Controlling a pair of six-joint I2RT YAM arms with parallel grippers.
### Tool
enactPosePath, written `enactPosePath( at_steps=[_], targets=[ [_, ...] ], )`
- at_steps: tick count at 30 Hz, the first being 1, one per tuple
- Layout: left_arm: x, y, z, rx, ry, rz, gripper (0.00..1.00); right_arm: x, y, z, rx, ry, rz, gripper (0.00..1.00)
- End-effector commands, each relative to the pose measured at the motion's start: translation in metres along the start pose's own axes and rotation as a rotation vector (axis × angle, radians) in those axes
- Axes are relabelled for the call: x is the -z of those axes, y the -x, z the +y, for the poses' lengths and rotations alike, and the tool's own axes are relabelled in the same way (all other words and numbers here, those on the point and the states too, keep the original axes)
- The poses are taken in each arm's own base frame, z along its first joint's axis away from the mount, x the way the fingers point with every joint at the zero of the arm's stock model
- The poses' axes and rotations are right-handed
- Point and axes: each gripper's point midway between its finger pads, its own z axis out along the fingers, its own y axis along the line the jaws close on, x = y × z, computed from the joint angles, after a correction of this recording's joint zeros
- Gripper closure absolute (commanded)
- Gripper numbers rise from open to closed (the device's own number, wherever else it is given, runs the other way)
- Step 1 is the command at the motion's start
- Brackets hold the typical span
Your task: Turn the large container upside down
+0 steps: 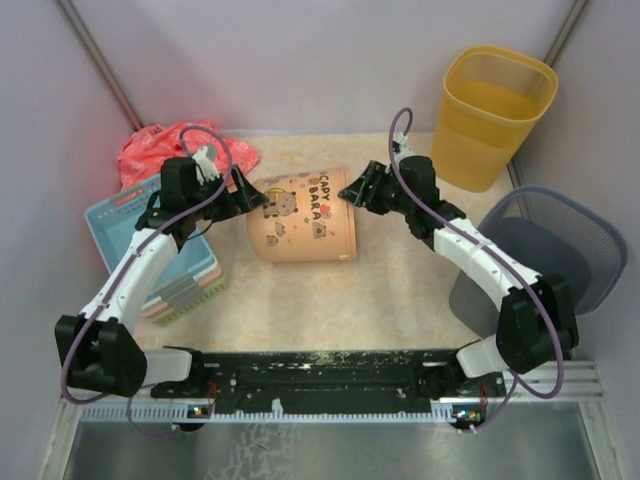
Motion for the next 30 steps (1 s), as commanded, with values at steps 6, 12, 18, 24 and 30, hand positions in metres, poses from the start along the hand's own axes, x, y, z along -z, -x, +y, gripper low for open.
enactPosePath(
  at_steps=[6,12,18,24,30],
  targets=[
    [-0.007,-0.008,-0.025,0.041,-0.171,0.047,0.0,0.022,0.007,0.001,0.06,-0.027,-0.061,0.6],
    [0.01,-0.004,-0.078,0.064,-0.478,0.082,0.0,0.02,-0.003,-0.003,0.032,-0.01,-0.049,0.75],
    [0.025,0.011,-0.107,0.071,-0.627,0.063,0.0,0.017,-0.006,0.0,0.002,0.023,-0.046,0.81],
    [0.033,0.038,-0.126,0.019,-0.671,0.017,0.0,0.007,-0.006,0.008,-0.076,0.088,-0.047,0.81],
    [0.04,0.052,-0.143,0.009,-0.731,0.006,0.0,0.0,-0.008,0.006,-0.213,0.14,-0.101,0.75]
  ],
)
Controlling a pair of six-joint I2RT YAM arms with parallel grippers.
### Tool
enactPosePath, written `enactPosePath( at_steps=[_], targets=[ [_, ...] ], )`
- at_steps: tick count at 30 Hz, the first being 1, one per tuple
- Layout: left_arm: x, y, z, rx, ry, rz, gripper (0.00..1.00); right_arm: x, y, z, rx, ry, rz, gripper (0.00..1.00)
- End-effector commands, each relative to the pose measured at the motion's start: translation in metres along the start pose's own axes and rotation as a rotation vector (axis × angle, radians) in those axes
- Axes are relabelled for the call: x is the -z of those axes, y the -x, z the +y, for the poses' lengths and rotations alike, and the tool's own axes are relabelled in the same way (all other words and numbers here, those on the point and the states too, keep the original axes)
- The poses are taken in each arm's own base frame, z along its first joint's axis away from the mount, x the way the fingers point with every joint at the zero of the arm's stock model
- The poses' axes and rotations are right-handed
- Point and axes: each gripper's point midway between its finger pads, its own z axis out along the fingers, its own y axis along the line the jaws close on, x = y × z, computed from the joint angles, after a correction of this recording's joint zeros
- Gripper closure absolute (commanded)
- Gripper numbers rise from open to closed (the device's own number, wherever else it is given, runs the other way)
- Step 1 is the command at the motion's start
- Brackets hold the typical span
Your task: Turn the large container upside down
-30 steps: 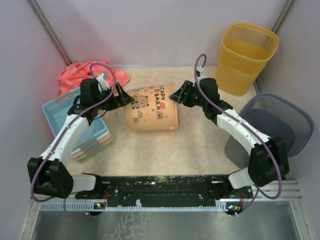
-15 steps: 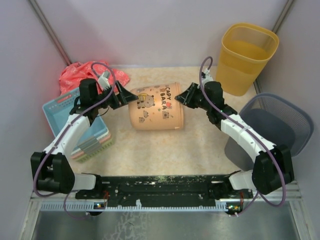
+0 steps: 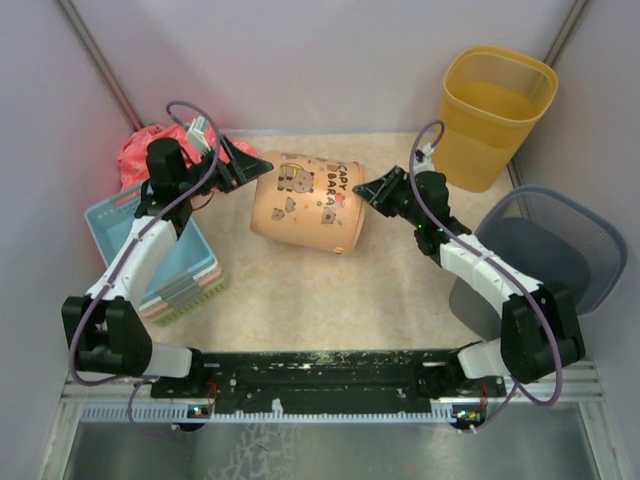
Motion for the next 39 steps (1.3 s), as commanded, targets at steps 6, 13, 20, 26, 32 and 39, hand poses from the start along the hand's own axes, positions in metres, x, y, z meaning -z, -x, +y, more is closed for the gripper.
enactPosePath(
  at_steps=[6,13,20,26,32,39],
  targets=[
    [0.0,-0.005,-0.091,-0.059,-0.333,0.094,0.0,-0.008,-0.03,0.007,-0.141,0.093,0.034,0.73],
    [-0.012,-0.012,-0.104,-0.052,-0.384,0.118,0.0,-0.012,-0.042,-0.011,-0.213,0.053,0.041,0.69],
    [-0.025,-0.022,-0.121,-0.059,-0.422,0.147,0.0,-0.015,-0.056,-0.03,-0.245,-0.014,0.063,0.62],
    [-0.037,-0.039,-0.121,-0.039,-0.432,0.182,0.0,-0.017,-0.064,-0.037,-0.236,-0.05,0.086,0.52],
    [-0.046,-0.051,-0.118,-0.016,-0.434,0.208,0.0,-0.012,-0.065,-0.049,-0.212,-0.122,0.078,0.43],
    [-0.047,-0.044,-0.126,-0.082,-0.424,0.215,0.0,0.011,-0.044,-0.055,-0.053,-0.22,0.048,0.42]
  ],
)
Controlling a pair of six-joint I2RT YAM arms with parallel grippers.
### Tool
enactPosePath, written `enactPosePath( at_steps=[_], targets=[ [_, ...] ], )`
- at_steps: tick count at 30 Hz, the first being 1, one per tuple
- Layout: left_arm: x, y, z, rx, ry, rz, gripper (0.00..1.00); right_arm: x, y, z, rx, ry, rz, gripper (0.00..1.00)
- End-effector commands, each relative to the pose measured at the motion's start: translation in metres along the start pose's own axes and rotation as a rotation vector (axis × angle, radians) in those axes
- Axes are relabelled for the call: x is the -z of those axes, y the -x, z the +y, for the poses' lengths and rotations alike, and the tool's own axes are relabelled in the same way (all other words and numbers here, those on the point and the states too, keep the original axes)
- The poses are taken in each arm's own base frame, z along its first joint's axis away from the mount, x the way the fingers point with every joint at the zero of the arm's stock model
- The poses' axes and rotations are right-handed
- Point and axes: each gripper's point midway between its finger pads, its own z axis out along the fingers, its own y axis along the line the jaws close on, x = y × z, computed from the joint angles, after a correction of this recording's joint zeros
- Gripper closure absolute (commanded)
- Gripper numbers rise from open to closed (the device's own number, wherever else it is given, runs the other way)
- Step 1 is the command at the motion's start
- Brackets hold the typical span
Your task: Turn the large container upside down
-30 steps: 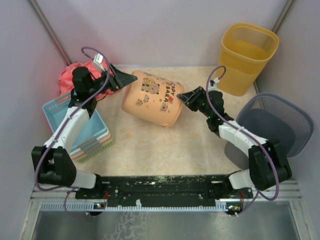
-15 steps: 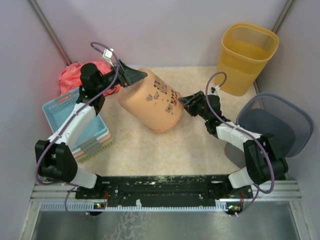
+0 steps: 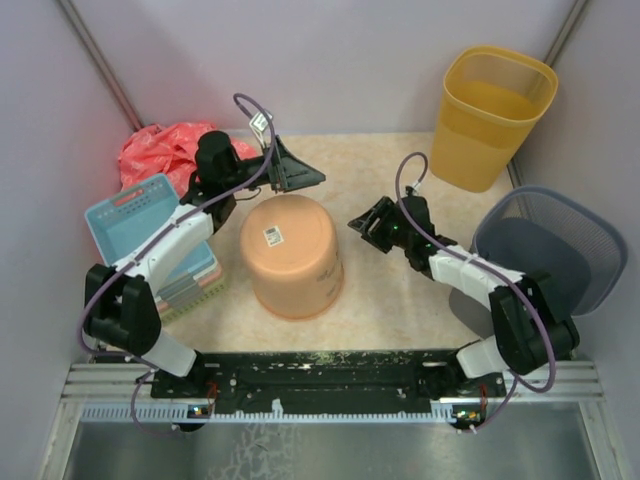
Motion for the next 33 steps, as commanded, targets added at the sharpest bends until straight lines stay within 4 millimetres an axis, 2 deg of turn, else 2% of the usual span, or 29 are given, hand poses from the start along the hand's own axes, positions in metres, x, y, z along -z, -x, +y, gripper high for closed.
enactPosePath(
  at_steps=[1,5,9,11,14,18,22,27,33],
  targets=[
    [0.003,0.015,-0.016,-0.105,0.01,0.012,0.0,0.031,0.032,0.023,0.176,-0.004,-0.089,0.42],
    [0.014,0.029,-0.02,-0.254,0.136,-0.001,0.0,0.065,0.045,0.028,0.365,-0.021,-0.115,0.42],
    [0.045,0.034,-0.025,-0.432,0.307,-0.021,0.0,0.103,0.04,0.051,0.598,0.074,-0.081,0.39],
    [0.064,0.029,-0.027,-0.507,0.374,-0.022,0.0,0.121,0.03,0.061,0.686,0.144,-0.047,0.37],
    [0.088,0.007,-0.043,-0.588,0.384,-0.008,0.0,0.142,0.016,0.07,0.743,0.229,-0.019,0.36],
    [0.114,-0.035,-0.069,-0.652,0.325,0.019,0.0,0.147,0.016,0.06,0.745,0.209,-0.052,0.36],
    [0.135,-0.074,-0.082,-0.622,0.288,0.089,0.0,0.145,0.023,0.056,0.731,0.198,-0.118,0.36],
    [0.149,-0.112,-0.089,-0.537,0.238,0.168,0.0,0.144,0.027,0.067,0.715,0.285,-0.208,0.36],
    [0.159,-0.151,-0.088,-0.382,0.199,0.306,0.0,0.142,0.041,0.056,0.669,0.22,-0.289,0.34]
  ],
)
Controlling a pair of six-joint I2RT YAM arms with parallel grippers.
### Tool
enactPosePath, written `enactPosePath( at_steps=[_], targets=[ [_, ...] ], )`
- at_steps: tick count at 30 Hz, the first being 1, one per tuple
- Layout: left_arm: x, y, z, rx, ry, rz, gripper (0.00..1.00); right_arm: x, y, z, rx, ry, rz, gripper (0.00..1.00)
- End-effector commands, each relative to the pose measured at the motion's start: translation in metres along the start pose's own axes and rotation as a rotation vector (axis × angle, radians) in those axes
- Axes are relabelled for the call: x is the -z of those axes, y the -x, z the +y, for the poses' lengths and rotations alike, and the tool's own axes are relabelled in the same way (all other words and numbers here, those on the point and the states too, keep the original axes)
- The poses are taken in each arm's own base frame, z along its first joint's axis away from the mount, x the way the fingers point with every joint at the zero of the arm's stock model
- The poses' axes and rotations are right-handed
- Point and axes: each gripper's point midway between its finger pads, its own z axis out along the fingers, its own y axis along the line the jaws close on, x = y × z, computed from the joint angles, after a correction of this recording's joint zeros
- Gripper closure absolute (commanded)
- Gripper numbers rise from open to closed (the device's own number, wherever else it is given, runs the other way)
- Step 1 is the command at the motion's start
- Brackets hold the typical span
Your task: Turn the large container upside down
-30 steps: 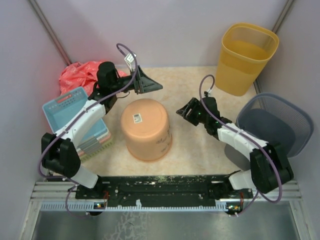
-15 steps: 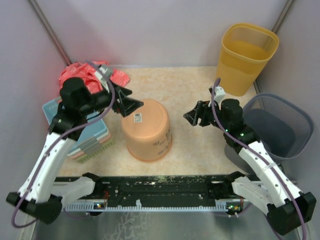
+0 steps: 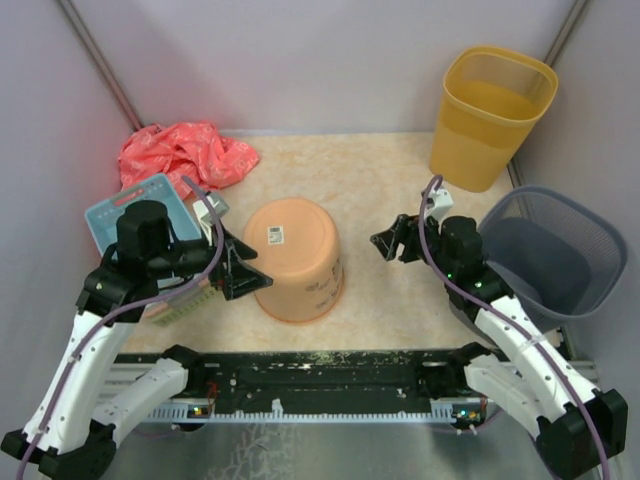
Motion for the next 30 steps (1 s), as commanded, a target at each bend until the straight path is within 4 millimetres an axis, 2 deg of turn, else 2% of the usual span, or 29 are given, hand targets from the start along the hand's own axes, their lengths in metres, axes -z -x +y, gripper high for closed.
enactPosePath(
  at_steps=[1,4,8,14,17,20,23,25,28,30],
  targets=[
    [0.005,-0.038,-0.024,0.133,-0.132,0.159,0.0,0.005,0.041,0.0,-0.002,-0.035,-0.177,0.34],
    [0.004,-0.054,-0.026,0.202,-0.157,0.219,0.0,0.006,0.036,-0.006,-0.003,-0.048,-0.197,0.32],
    [0.005,-0.063,-0.029,0.231,-0.176,0.227,0.0,0.008,0.03,-0.009,0.0,-0.045,-0.221,0.26],
    [-0.018,-0.07,-0.023,0.321,-0.284,0.231,0.0,0.01,0.03,-0.012,0.001,-0.067,-0.213,0.24],
    [-0.042,-0.05,-0.005,0.296,-0.278,0.131,0.0,0.01,0.034,-0.007,0.006,-0.051,-0.2,0.24],
    [-0.074,-0.009,0.035,0.228,-0.171,-0.07,0.0,0.01,0.037,0.001,0.007,-0.031,-0.172,0.23],
    [-0.106,0.017,0.091,0.278,0.019,-0.159,0.0,0.011,0.037,0.006,0.004,-0.021,-0.13,0.23],
    [-0.119,0.031,0.125,0.311,0.152,-0.173,0.01,0.014,0.037,0.009,0.003,-0.017,-0.109,0.22],
    [-0.123,0.054,0.134,0.273,0.194,-0.158,0.0,0.019,0.033,0.022,0.025,0.055,-0.079,0.22],
    [-0.116,0.067,0.139,0.217,0.246,-0.18,0.01,0.019,0.024,0.037,0.057,0.166,-0.083,0.21]
  ],
)
